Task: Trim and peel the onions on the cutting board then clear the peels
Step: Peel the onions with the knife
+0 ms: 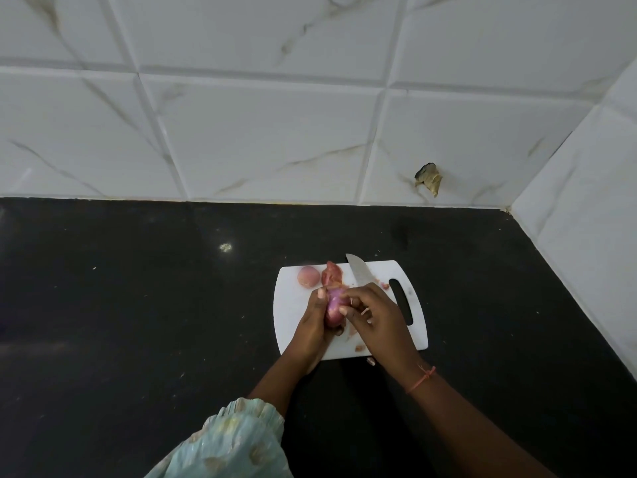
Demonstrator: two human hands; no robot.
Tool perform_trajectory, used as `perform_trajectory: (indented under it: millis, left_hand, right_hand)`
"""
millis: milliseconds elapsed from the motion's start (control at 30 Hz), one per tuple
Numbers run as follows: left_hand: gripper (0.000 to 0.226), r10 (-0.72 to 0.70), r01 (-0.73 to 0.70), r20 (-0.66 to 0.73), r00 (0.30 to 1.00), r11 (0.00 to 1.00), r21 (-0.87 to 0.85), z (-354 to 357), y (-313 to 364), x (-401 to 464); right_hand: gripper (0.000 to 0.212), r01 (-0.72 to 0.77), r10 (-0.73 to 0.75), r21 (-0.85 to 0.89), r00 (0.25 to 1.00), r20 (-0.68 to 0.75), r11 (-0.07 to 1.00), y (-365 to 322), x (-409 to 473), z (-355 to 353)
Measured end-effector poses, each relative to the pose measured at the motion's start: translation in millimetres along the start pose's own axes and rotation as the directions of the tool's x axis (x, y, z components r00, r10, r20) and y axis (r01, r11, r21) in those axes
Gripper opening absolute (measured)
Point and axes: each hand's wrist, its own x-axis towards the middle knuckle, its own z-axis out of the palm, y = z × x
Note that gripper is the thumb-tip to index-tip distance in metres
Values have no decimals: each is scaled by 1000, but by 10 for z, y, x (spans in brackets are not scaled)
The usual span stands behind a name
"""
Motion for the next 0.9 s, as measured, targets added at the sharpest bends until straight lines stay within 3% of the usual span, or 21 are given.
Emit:
perform_trajectory:
  millis: [233, 467, 667, 800, 900]
  left_hand:
    - [70, -5, 5, -2, 1000, 1000, 14, -20, -20, 8]
    - [61, -38, 39, 15, 999, 999, -35, -23, -7, -8]
    - [67, -57, 59, 19, 998, 992, -108, -16, -18, 9]
    - [52, -68, 69, 12, 998, 953, -295, -49, 6, 28]
    - [58, -75, 88, 48, 996, 919, -385, -76, -4, 33]
  right_hand:
    - [3, 73, -74, -112, 997, -4, 991, 2, 26, 16]
    - [11, 61, -59, -16, 993, 105, 998, -4, -36, -81]
    - [11, 0, -14, 68, 978, 206, 998, 37, -21, -163]
    - [9, -185, 172, 193, 982, 82, 964, 4, -13, -99]
    - [17, -411, 422, 348, 905, 49, 842, -44, -16, -36]
